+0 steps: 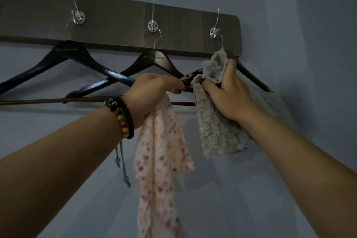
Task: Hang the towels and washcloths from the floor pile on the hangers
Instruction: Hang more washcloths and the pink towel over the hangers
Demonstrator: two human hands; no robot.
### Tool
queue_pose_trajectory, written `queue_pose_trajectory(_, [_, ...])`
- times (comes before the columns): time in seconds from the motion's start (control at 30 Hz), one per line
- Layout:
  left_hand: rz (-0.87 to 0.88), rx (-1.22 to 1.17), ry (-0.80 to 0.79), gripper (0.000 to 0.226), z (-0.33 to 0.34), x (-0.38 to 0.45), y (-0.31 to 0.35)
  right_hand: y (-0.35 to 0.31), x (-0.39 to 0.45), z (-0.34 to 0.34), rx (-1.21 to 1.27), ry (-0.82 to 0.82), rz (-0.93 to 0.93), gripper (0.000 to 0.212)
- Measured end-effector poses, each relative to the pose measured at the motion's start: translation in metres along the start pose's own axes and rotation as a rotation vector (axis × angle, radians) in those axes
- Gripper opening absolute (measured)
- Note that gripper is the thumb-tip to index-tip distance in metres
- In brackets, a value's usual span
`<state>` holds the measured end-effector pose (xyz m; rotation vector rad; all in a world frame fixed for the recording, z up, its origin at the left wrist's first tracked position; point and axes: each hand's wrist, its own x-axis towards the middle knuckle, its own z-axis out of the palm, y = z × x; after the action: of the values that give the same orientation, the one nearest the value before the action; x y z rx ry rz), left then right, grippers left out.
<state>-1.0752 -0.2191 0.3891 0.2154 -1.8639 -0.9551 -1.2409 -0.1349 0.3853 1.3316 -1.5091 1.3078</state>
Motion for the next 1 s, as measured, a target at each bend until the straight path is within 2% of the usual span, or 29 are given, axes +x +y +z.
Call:
queue_pose_trajectory(0.1, [0.006, -0.112, -0.020, 0.019, 0.004, -0.006, -0.002, -0.004, 0.014, -0.020, 0.045, -0.178, 0.059, 0.031])
queue_pose_trajectory(0.2, [0.042, -0.157, -0.089, 0.025, 0.007, -0.010, -0.005, -0.004, 0.026, -0.032, 0.036, -0.303, 0.111, 0.038])
queue_pose_trajectory(0.27, [0.058, -0.151, -0.077, 0.027, 0.009, -0.010, -0.006, -0.006, 0.029, -0.037, 0.015, -0.373, 0.142, 0.044])
queue_pose_trajectory(0.37, [0.085, -0.165, -0.045, 0.025, 0.012, -0.009, -0.010, -0.009, 0.032, -0.035, -0.075, -0.469, 0.118, 0.035])
queue_pose_trajectory(0.43, [0.118, -0.176, -0.039, 0.027, 0.014, -0.009, -0.014, -0.014, 0.034, -0.034, -0.141, -0.562, 0.123, 0.041])
queue_pose_trajectory(0.63, [0.172, -0.175, -0.039, 0.028, 0.016, -0.014, -0.016, -0.031, 0.036, -0.040, -0.062, -0.776, 0.187, 0.041])
queue_pose_trajectory(0.73, [0.153, -0.124, -0.032, 0.029, 0.013, -0.013, -0.017, -0.033, 0.033, -0.038, -0.077, -0.778, 0.176, 0.040])
queue_pose_trajectory(1.0, [0.193, 0.022, -0.084, 0.032, 0.023, -0.007, -0.020, -0.019, 0.035, -0.020, -0.128, -0.499, 0.073, 0.034])
